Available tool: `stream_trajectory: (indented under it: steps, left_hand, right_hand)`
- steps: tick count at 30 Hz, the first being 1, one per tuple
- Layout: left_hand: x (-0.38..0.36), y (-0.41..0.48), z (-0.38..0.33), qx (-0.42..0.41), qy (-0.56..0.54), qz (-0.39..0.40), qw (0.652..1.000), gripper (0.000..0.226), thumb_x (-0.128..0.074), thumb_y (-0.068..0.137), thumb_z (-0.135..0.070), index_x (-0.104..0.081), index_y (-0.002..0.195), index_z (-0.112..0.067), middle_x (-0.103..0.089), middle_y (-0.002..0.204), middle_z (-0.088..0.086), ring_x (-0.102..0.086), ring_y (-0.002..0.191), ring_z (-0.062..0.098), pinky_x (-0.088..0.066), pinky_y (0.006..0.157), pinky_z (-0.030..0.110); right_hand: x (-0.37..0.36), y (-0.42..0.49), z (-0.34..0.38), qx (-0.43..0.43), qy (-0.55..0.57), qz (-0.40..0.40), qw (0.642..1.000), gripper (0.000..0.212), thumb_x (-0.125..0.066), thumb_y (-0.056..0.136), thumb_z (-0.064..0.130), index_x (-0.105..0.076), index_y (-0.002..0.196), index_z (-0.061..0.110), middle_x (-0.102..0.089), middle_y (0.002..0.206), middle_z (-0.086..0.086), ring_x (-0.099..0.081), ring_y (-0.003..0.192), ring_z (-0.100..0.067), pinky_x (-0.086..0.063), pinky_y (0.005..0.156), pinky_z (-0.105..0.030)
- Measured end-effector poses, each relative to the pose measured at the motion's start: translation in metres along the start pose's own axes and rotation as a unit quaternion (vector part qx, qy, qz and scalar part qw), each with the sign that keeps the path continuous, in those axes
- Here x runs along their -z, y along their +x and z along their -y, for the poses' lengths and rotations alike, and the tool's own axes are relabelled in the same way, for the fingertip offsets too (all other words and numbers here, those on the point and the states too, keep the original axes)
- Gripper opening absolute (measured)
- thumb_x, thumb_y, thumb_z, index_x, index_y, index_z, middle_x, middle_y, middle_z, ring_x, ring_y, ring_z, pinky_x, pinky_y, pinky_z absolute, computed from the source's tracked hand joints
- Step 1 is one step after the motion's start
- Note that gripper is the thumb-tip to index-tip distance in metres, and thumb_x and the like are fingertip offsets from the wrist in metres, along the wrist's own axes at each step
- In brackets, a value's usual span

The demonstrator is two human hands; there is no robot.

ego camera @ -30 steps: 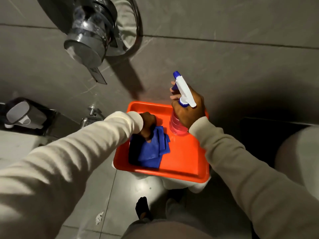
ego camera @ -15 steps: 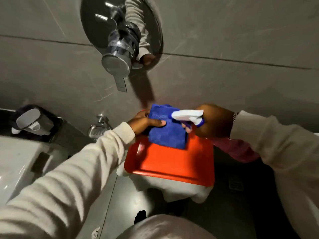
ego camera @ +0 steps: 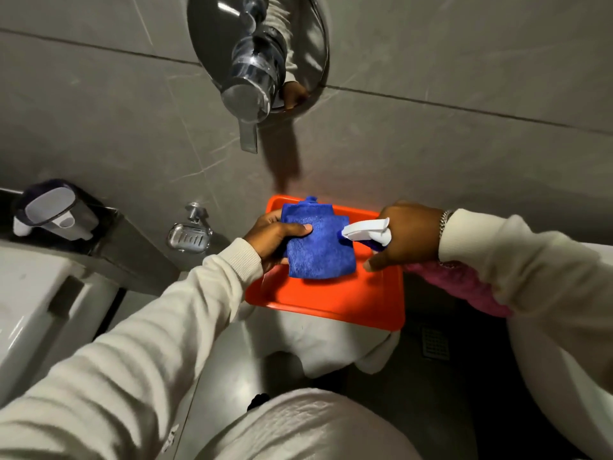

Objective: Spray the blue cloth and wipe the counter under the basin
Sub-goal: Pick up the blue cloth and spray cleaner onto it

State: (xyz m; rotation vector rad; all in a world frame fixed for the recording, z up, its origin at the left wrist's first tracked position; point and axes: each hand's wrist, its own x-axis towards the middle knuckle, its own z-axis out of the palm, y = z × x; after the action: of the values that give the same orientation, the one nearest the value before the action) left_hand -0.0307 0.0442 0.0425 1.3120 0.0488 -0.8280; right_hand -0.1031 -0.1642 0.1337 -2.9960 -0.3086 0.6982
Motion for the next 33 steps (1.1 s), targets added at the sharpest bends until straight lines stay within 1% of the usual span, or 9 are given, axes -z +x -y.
stream_trajectory:
  steps: [6, 11, 15, 17, 19, 24, 26, 30, 33]
  left_hand:
    - [-0.002, -0.006, 0.003, -0.011, -0.002, 0.011, 1.000, 0.029, -0.063, 0.079, 0.000, -0.065, 0.103, -0.017, -0.069, 0.093, 0.008, -0.070, 0.074, 0.020, -0.060, 0.063, 0.034]
    - [-0.001, -0.006, 0.003, -0.012, -0.008, 0.008, 1.000, 0.036, -0.063, 0.079, -0.002, -0.062, 0.114, -0.013, -0.068, 0.098, 0.009, -0.069, 0.080, 0.023, -0.057, 0.076, 0.041]
    - [-0.001, -0.005, 0.002, -0.008, -0.005, 0.006, 1.000, 0.039, -0.064, 0.079, -0.004, -0.061, 0.117, -0.011, -0.068, 0.100, 0.010, -0.068, 0.084, 0.026, -0.054, 0.083, 0.047]
    - [-0.002, -0.005, 0.000, -0.004, -0.003, 0.000, 1.000, 0.043, -0.066, 0.077, -0.005, -0.060, 0.119, -0.008, -0.067, 0.104, 0.012, -0.066, 0.089, 0.029, -0.052, 0.087, 0.050]
    - [-0.002, -0.004, 0.000, 0.000, -0.007, -0.002, 1.000, 0.044, -0.067, 0.075, -0.006, -0.061, 0.118, -0.008, -0.068, 0.103, 0.012, -0.066, 0.090, 0.029, -0.053, 0.086, 0.049]
    - [0.002, -0.001, 0.000, -0.008, -0.016, -0.009, 1.000, 0.034, -0.067, 0.076, -0.005, -0.066, 0.109, -0.012, -0.071, 0.094, 0.008, -0.071, 0.078, 0.022, -0.059, 0.070, 0.038]
    - [0.005, -0.001, 0.002, -0.007, -0.023, -0.018, 1.000, 0.038, -0.067, 0.075, -0.004, -0.064, 0.113, -0.010, -0.071, 0.095, 0.009, -0.071, 0.078, 0.022, -0.060, 0.068, 0.034]
    - [0.007, 0.001, 0.003, -0.011, -0.027, -0.034, 0.999, 0.035, -0.060, 0.079, 0.004, -0.063, 0.112, -0.008, -0.068, 0.098, 0.011, -0.065, 0.088, 0.027, -0.057, 0.079, 0.035]
    - [0.008, -0.008, 0.005, -0.004, -0.017, -0.035, 0.999, 0.031, -0.055, 0.082, 0.008, -0.062, 0.108, -0.008, -0.066, 0.096, 0.011, -0.064, 0.083, 0.024, -0.058, 0.072, 0.031]
  right_hand:
    - [-0.001, 0.000, 0.006, -0.039, 0.027, -0.017, 0.999, 0.065, -0.077, 0.067, 0.055, -0.065, 0.120, 0.019, -0.041, 0.064, 0.002, -0.049, 0.072, -0.021, -0.044, 0.071, -0.027]
    - [-0.002, -0.004, 0.006, -0.046, 0.032, -0.008, 0.998, 0.051, -0.079, 0.067, 0.052, -0.061, 0.090, 0.010, -0.054, 0.074, -0.009, -0.055, 0.074, -0.027, -0.051, 0.073, -0.031]
    - [-0.003, -0.005, 0.004, -0.035, 0.034, -0.012, 0.999, 0.049, -0.078, 0.070, 0.048, -0.068, 0.104, 0.014, -0.040, 0.059, 0.005, -0.050, 0.069, -0.023, -0.039, 0.066, -0.026]
    - [-0.003, -0.007, 0.002, -0.032, 0.030, -0.023, 0.999, 0.034, -0.079, 0.070, 0.045, -0.060, 0.073, 0.017, -0.044, 0.058, 0.000, -0.050, 0.067, -0.024, -0.035, 0.064, -0.026]
    - [-0.005, -0.008, 0.000, -0.025, 0.038, -0.031, 0.998, 0.042, -0.079, 0.070, 0.041, -0.044, 0.060, 0.021, -0.048, 0.061, -0.004, -0.050, 0.065, -0.024, -0.032, 0.062, -0.026]
    - [-0.004, -0.010, -0.009, -0.014, 0.086, -0.107, 0.990, 0.021, -0.079, 0.073, 0.021, -0.067, 0.081, 0.006, -0.056, 0.062, -0.010, -0.060, 0.070, -0.030, -0.034, 0.060, -0.029]
    - [-0.008, -0.009, -0.020, -0.033, 0.181, -0.176, 0.967, 0.031, -0.075, 0.075, 0.011, -0.070, 0.104, 0.002, -0.068, 0.078, -0.021, -0.064, 0.073, -0.031, -0.049, 0.070, -0.039]
    - [-0.022, 0.015, -0.029, -0.083, 0.444, -0.349, 0.821, 0.023, -0.061, 0.067, 0.009, -0.070, 0.088, 0.006, -0.072, 0.074, -0.009, -0.064, 0.051, -0.009, -0.054, 0.055, -0.022]
    - [-0.040, 0.048, -0.028, -0.102, 0.505, -0.430, 0.741, 0.034, -0.057, 0.064, 0.012, -0.070, 0.094, 0.026, -0.072, 0.085, -0.002, -0.071, 0.063, -0.023, -0.058, 0.062, -0.033]
